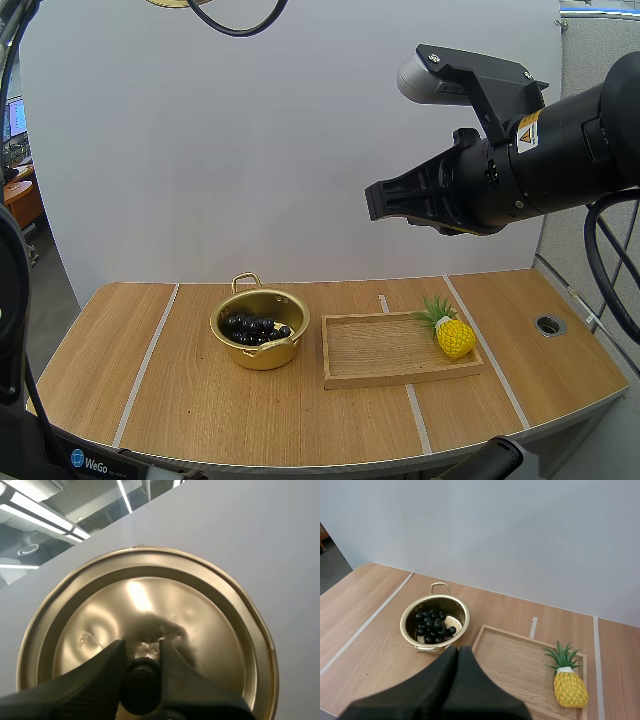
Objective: Open the pot, put the grape inside, and close it
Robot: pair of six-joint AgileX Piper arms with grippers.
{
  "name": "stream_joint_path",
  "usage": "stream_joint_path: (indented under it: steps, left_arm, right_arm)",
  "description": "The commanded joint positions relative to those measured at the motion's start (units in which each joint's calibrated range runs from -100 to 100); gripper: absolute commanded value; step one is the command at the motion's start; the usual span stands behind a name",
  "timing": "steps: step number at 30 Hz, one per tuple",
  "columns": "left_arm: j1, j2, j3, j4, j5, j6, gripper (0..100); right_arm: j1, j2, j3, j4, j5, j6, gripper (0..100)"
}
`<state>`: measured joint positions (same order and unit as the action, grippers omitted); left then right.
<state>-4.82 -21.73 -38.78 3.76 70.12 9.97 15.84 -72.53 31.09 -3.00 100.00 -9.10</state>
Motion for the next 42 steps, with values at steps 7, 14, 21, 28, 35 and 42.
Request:
stream_joint_path:
  steps: [7,14,21,28,35,42]
  left_arm:
    - [-0.03,-0.5,-0.5,-1.4,24.8,-4.7,0]
    - [-0.03,1.3,0.0,-2.5,29.9,-2.0,0]
    - [-0.03,5.9,1.6,-5.0,29.9,1.3,0]
    - [-0.03,9.8,8.7,-5.6,29.9,4.3,0]
    - [-0.03,15.9,18.4,-10.4,29.9,5.5,0]
    - [-0.03,21.2,25.1,-10.4,29.9,5.5,0]
  right_arm:
    - [-0.3,-0.5,0.1,0.2,0.0,-0.1,0]
    - [-0.3,-0.5,0.1,0.2,0.0,-0.1,0]
    - [-0.3,-0.5,0.1,-0.3,0.0,-0.1,0]
    - [-0.7,-0.5,0.1,-0.3,0.0,-0.1,0]
    - [-1.2,-0.5,0.1,-0.3,0.0,-0.1,0]
    - [-2.0,-0.5,0.1,-0.3,0.0,-0.6,0]
